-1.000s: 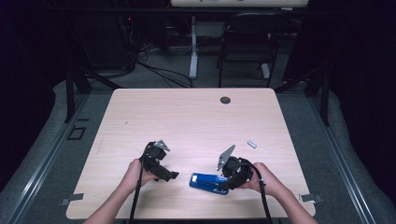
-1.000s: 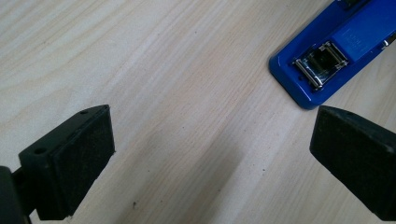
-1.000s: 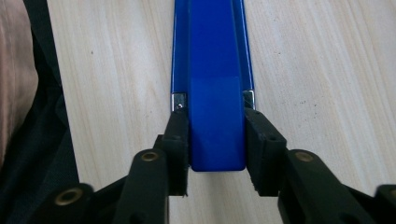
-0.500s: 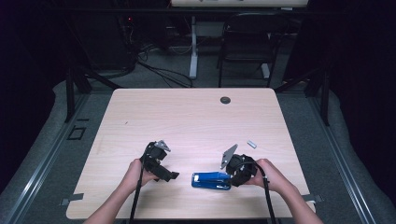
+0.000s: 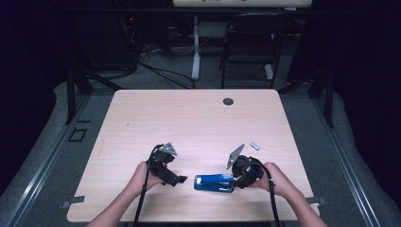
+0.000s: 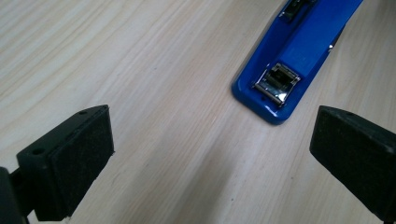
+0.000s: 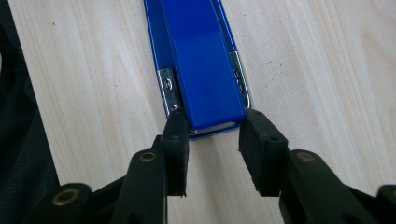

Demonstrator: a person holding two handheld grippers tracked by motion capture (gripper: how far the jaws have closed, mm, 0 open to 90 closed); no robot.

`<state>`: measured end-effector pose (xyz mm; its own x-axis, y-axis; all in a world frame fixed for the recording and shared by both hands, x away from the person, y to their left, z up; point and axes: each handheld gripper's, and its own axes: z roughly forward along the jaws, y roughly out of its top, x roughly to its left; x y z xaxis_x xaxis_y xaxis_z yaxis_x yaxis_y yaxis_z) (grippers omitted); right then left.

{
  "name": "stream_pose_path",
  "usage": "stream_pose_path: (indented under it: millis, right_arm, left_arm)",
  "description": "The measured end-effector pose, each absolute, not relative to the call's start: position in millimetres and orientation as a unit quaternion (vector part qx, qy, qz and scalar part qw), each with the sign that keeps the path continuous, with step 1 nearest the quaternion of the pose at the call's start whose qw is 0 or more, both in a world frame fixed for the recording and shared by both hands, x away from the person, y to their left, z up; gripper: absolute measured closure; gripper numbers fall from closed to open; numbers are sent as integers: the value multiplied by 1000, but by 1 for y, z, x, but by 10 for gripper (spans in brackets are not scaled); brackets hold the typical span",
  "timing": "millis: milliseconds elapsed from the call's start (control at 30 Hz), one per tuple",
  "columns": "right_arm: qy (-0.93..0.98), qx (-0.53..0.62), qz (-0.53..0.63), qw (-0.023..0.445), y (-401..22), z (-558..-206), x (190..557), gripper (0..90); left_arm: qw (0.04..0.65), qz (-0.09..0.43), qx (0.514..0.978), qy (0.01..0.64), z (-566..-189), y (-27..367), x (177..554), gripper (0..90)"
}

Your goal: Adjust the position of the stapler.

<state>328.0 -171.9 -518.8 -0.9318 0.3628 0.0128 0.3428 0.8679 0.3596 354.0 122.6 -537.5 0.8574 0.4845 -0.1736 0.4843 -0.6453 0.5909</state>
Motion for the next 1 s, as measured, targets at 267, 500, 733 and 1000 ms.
stream_pose_path:
  millis: [267,500,733,1000]
  right_arm:
    - [960,216,173,29,-171,-517,327,662]
    - [955,224,190,26,-173,-521,333,661]
    - [954,222,199,30,-173,-523,333,662]
    - [955,219,200,30,-167,-524,334,667]
  left_arm:
    - [327,4,913,242,-542,107,351,10]
    - [328,-10,921,209,-546,89,345,133]
    - [330,-4,923,199,-545,82,341,152]
    - [339,-2,920,198,-543,80,341,149]
